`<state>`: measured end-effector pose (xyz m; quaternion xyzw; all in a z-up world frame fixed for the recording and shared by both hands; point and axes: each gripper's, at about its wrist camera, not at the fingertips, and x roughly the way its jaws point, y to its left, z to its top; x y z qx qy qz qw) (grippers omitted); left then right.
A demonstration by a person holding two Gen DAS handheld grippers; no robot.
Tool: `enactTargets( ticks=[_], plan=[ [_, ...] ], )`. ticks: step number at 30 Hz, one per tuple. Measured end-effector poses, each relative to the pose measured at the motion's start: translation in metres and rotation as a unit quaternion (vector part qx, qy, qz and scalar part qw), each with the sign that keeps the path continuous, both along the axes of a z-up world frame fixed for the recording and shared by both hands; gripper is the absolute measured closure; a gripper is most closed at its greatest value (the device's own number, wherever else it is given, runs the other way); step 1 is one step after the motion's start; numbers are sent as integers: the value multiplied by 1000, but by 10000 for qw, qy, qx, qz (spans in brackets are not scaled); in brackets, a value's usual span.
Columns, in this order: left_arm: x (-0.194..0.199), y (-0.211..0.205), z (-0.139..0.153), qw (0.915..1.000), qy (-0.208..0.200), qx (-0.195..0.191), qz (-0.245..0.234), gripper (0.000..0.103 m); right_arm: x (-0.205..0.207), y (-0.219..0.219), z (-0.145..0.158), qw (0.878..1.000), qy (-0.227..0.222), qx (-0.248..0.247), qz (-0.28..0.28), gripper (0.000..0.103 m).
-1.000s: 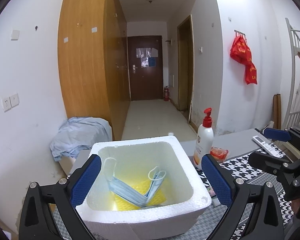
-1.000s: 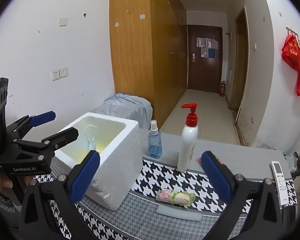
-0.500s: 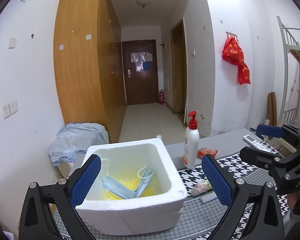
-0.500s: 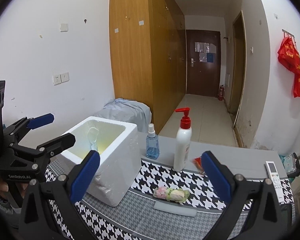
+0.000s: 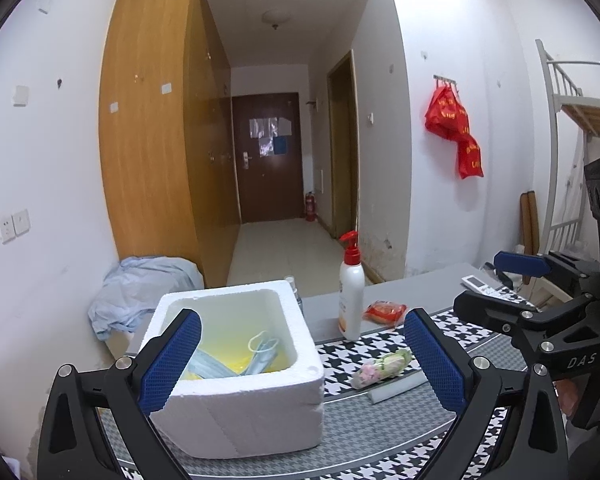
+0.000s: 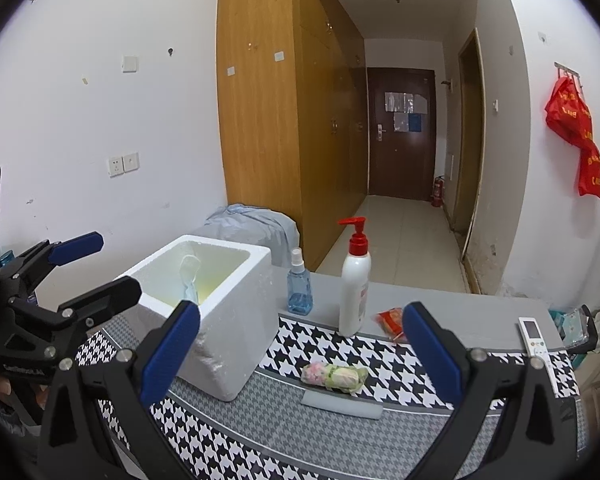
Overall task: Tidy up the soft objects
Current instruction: 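Withdraw both tools from the foam box back toward the table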
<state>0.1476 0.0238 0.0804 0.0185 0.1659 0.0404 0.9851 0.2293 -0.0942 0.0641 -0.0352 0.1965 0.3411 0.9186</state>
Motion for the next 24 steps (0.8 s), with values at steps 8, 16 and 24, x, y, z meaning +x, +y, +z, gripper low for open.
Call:
enactTargets(
  ticks=[8,16,24],
  plan=[
    [-9,-10,-11,9998,-127,-55,-171,1,-3,-13,-12,9999,66,60,-132,1],
    [-5,-16,-26,9989,-181,-265,-331,1,-3,-24,-26,9997,53,47,-242,1],
    [-2,-29,-46,9980,-181,-331,-498,1,0,-32,-44,9994,50,-43,-333,1]
  ],
)
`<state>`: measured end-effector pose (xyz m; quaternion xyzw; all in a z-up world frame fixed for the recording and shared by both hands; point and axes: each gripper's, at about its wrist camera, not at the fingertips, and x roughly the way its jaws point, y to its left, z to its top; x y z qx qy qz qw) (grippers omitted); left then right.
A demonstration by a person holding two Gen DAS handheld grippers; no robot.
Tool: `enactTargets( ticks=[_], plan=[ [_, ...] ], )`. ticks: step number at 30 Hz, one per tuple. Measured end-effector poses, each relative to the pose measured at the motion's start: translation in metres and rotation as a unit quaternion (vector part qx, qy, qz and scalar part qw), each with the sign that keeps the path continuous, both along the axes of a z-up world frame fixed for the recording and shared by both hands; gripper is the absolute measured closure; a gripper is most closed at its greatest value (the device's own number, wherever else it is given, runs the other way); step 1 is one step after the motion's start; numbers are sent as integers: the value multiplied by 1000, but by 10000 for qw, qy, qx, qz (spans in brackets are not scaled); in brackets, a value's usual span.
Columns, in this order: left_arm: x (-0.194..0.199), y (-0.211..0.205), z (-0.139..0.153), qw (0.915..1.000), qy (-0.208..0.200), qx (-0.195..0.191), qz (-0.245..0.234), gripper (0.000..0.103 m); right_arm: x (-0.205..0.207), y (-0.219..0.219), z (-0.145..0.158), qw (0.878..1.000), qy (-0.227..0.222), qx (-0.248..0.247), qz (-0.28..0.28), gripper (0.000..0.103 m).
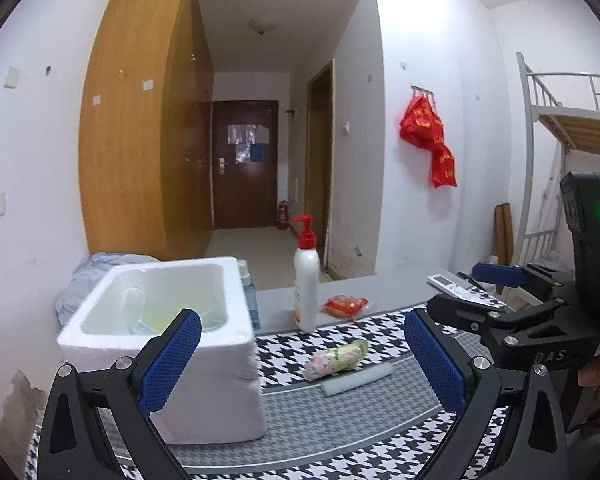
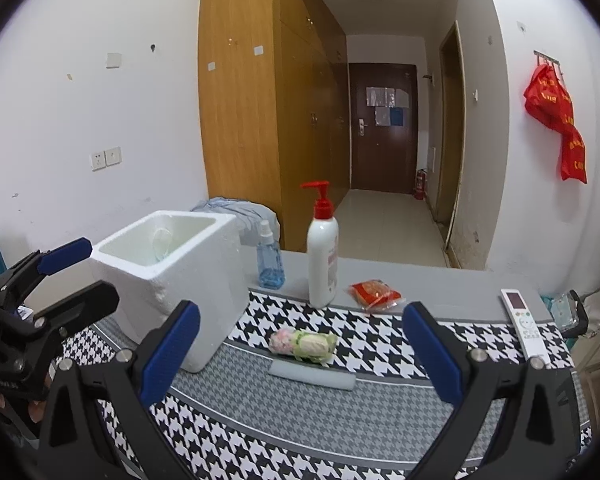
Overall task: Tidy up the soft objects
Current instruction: 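Withdraw both tools from the foam box back toward the table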
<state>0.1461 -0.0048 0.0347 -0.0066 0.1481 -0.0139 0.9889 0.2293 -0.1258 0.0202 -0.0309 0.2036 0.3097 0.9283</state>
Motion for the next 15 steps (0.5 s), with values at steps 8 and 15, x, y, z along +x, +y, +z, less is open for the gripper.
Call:
enactTargets(
  ticks=[8,15],
  plan=[
    [14,-15,-20,9996,241,-52,-113,1,5,-15,-17,9998,105,-69,-173,1],
    [25,-22,-32,9990,400,-92,-155,1,6,-24,-33,9990,244,-207,-306,1]
  ],
)
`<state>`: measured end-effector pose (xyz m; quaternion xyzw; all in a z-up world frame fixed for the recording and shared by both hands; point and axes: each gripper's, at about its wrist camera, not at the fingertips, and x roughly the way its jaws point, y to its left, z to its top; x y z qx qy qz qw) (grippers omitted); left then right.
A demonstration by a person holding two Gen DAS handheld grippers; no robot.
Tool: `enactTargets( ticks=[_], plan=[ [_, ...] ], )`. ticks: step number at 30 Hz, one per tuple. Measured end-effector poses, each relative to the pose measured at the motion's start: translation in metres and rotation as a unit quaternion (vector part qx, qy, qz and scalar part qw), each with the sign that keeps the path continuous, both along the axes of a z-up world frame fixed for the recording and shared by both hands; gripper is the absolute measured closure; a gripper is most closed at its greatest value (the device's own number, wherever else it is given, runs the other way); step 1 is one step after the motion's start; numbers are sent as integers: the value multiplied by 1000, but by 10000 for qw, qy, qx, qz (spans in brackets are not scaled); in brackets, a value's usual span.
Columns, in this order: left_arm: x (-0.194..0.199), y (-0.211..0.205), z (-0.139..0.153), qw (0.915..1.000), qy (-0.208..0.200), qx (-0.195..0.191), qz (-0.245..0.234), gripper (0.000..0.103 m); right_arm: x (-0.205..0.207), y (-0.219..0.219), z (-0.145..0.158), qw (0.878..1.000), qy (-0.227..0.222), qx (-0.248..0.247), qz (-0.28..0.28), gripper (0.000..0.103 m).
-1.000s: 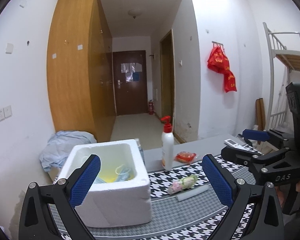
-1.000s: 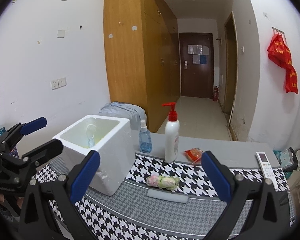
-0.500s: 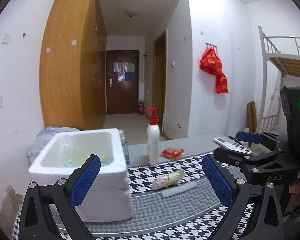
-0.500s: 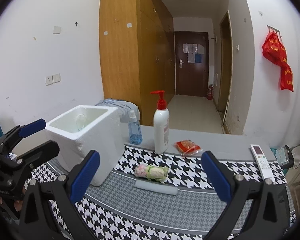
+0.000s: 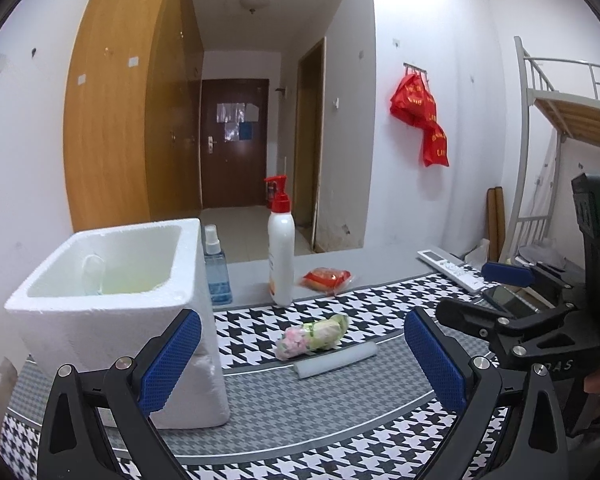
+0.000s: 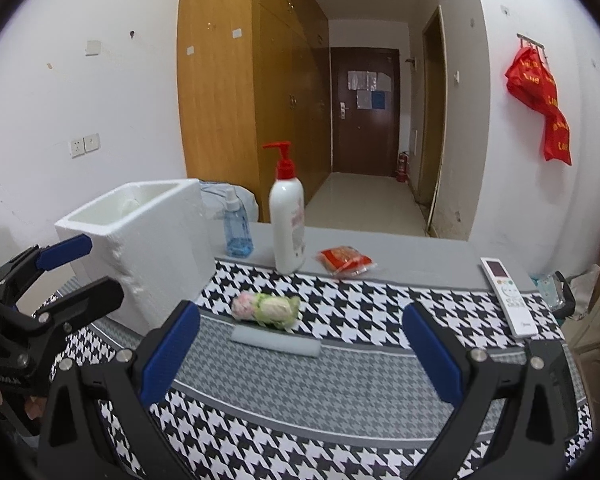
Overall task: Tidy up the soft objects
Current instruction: 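Withdraw both tools from the foam box back toward the table, then move the left tool down to the wrapped cabbage package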
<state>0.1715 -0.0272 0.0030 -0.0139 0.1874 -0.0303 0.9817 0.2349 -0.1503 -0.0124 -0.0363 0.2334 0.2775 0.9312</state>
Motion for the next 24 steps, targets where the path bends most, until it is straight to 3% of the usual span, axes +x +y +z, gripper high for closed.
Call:
enactTargets(
  ticks=[24],
  plan=[
    [45,-28,-35,9973,733,-56,76,1,12,-29,-39,9988,469,-117,-89,1]
  ],
)
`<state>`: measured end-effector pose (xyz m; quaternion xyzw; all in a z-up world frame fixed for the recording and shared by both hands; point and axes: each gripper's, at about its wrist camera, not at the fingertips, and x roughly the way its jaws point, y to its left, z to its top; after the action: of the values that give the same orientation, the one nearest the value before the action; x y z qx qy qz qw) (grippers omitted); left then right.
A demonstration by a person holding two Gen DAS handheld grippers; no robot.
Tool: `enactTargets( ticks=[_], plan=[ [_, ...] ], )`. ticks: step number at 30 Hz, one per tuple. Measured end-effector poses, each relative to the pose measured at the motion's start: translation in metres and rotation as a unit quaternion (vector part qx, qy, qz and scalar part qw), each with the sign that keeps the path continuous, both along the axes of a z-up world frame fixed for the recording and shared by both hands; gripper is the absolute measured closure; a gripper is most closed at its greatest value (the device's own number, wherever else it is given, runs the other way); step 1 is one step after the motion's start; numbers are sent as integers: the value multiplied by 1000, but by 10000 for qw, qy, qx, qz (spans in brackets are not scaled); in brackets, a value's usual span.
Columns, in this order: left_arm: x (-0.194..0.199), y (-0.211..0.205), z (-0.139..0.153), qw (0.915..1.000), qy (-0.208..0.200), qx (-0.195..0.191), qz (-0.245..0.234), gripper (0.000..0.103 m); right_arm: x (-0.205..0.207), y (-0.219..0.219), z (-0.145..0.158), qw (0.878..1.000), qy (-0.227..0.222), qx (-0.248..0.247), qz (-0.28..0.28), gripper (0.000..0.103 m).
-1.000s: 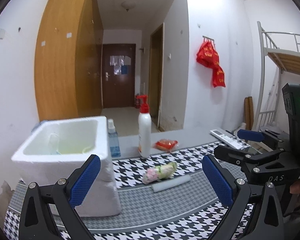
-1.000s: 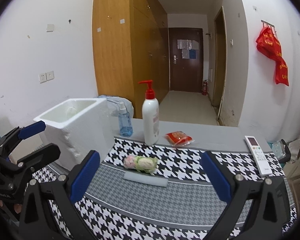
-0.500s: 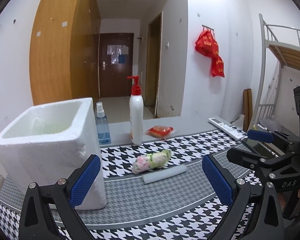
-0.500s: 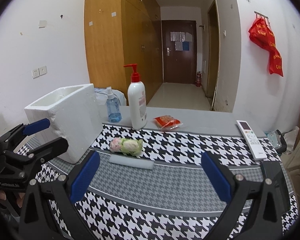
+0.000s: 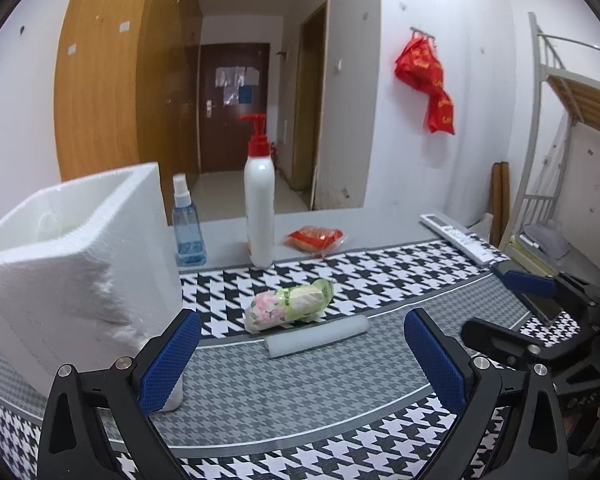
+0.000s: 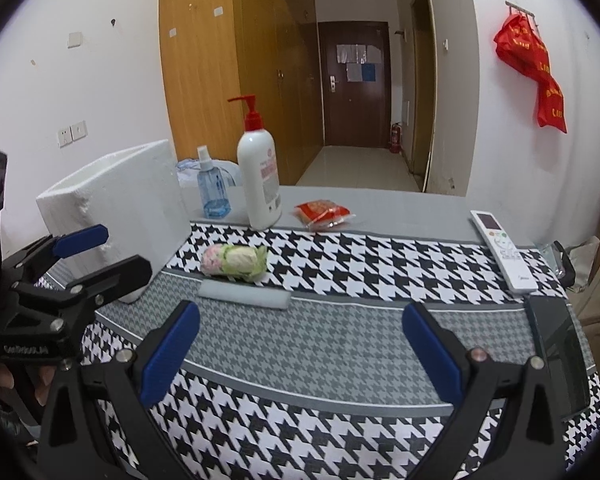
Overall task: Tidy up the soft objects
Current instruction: 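Move the left tool down to the wrapped cabbage package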
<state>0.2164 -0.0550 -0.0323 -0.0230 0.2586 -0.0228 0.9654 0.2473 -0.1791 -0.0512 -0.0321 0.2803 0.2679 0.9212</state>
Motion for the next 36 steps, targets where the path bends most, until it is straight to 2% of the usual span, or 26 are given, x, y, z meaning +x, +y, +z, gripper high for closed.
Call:
enactTargets(
  ticks=[9,12,18,27,33,36],
  plan=[
    [25,-8,-7,9995,312,7,15,1,12,-10,-10,9998,97,-14,187,1],
    [35,-10,-8,9992,393,20,94,1,20,-13,-13,9994,255,59,232,1],
    [49,-10,-9,9984,535,9,165,1,27,-13,-9,9987,327,92,382,1],
    [64,-10,-6,9980,590,-58,221,1,37,4,4,9958,24,-427,813,1],
    [81,-3,-12,9952,837,-53,496,1,53,7,0,9926,176,-570,1056,1],
    [87,-6,-15,9949,934,67,371,1,60,13,-2,9905,226,-717,1149,1]
  ],
)
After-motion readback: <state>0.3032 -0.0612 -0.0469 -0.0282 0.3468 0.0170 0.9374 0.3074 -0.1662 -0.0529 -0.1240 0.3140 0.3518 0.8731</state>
